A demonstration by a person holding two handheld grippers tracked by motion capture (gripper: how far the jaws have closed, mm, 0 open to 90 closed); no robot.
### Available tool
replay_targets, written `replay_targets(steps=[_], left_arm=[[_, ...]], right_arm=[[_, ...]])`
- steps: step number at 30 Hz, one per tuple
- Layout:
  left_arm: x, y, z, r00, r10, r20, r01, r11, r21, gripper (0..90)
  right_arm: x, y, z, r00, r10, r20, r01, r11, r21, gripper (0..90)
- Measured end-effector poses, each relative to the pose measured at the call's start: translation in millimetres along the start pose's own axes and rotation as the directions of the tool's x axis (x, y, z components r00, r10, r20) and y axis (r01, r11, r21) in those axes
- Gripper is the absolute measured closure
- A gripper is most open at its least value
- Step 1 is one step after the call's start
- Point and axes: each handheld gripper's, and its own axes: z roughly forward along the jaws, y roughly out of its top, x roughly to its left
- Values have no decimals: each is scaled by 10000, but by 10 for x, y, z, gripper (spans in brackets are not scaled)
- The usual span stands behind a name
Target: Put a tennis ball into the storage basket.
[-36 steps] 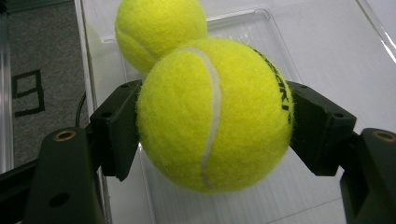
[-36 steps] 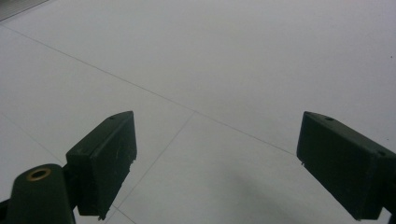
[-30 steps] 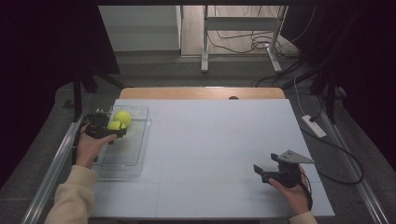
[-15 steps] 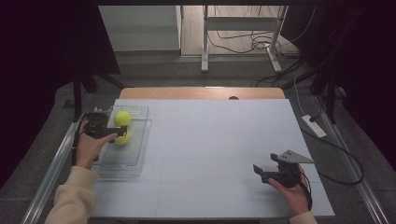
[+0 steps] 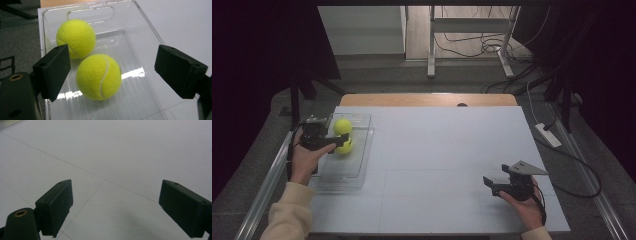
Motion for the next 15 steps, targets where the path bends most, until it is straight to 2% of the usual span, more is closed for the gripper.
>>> replay_targets(steps=[5,15], left_arm=[[-69,-35,-63,9992,110,383,-92,9989,-456,149],[-127,-101,-156,9940,64,1092,34,9960,-898,151]], right_arm=[[-8,6,8,10000,5,-38,-5,10000,-22,120],[-2,14,-2,9996,44,-295,-49,9999,-149,120]])
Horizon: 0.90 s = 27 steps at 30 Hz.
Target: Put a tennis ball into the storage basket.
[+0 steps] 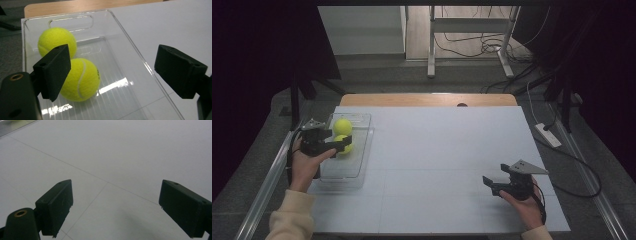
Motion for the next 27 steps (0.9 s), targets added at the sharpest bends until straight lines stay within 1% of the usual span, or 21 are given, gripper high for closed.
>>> replay_targets(steps=[2,4,5,8,11,14,16,19,23,27], left_arm=[[-22,-7,-15,9999,-18,100,19,9999,-103,151],[-47,-14,-30,9995,-24,327,31,9998,-219,151],[-47,-14,-30,9995,-24,327,31,9998,-219,152],[-105,-21,-55,9982,161,573,-139,9991,-398,152],[-154,-31,-67,9964,261,802,-222,9985,-492,151],[-204,-43,-72,9947,376,954,-322,9978,-574,150],[-257,-62,-84,9924,468,1137,-387,9966,-724,151],[-337,-95,-95,9895,622,1303,-510,9949,-873,150],[-446,-143,-113,9844,905,1508,-790,9936,-805,148],[-545,-212,-117,9802,1046,1684,-915,9923,-836,148]], right_arm=[[6,-5,-10,10000,54,-32,-54,10000,-3,120],[-2,-1,-14,10000,90,-15,-90,10000,-29,120],[-2,-1,-14,10000,90,-15,-90,10000,-29,120],[-15,-4,-21,9999,137,10,-137,9999,-47,121],[-29,-8,-29,9999,135,75,-135,9999,-50,121],[-42,-15,-39,9998,175,119,-174,9998,-44,121],[-52,-16,-49,9997,187,146,-187,9998,-29,120],[-73,-14,-59,9996,210,208,-209,9998,-45,121],[-76,-10,-67,9995,207,251,-206,9998,-53,120],[-75,-6,-64,9995,155,276,-154,9999,-36,120]])
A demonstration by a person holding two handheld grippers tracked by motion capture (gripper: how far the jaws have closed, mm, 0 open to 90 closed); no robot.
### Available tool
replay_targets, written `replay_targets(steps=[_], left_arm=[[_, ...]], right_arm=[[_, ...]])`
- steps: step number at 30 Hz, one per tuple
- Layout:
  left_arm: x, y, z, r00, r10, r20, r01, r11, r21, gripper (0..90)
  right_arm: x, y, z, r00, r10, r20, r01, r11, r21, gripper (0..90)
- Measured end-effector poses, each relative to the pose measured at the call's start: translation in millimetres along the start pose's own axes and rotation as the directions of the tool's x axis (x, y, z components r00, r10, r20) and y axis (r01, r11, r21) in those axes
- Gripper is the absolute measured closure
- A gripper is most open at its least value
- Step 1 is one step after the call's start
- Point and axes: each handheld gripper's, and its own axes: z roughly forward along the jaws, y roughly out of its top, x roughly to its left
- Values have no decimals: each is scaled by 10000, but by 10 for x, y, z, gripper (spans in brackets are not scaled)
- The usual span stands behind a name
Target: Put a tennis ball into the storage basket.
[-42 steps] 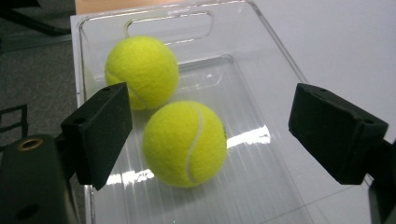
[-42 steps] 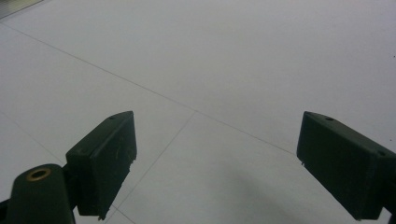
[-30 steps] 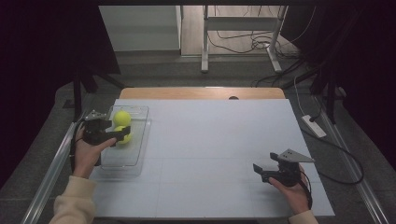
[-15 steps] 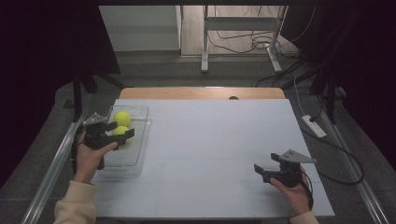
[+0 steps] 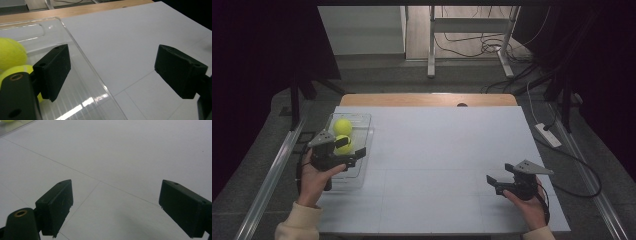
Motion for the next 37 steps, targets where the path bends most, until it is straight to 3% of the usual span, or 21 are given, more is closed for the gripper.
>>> replay_targets(steps=[7,12,19,24,37], left_arm=[[-256,-140,81,9974,510,507,-514,9987,67,142],[-364,-199,143,9946,758,708,-770,9969,149,139],[-454,-278,189,9926,955,745,-963,9953,77,139],[-488,-318,221,9909,1115,760,-1139,9931,279,138],[-480,-304,235,9931,902,749,-920,9955,218,138]], right_arm=[[5,14,-12,10000,-78,6,78,9999,-71,120],[-4,30,-17,10000,-46,-34,45,9999,-162,119],[-3,33,-29,9998,-96,-201,91,9996,-254,117],[0,42,-46,9996,-40,-280,31,9995,-305,118],[17,69,-74,9990,-104,-441,78,9981,-604,113]])
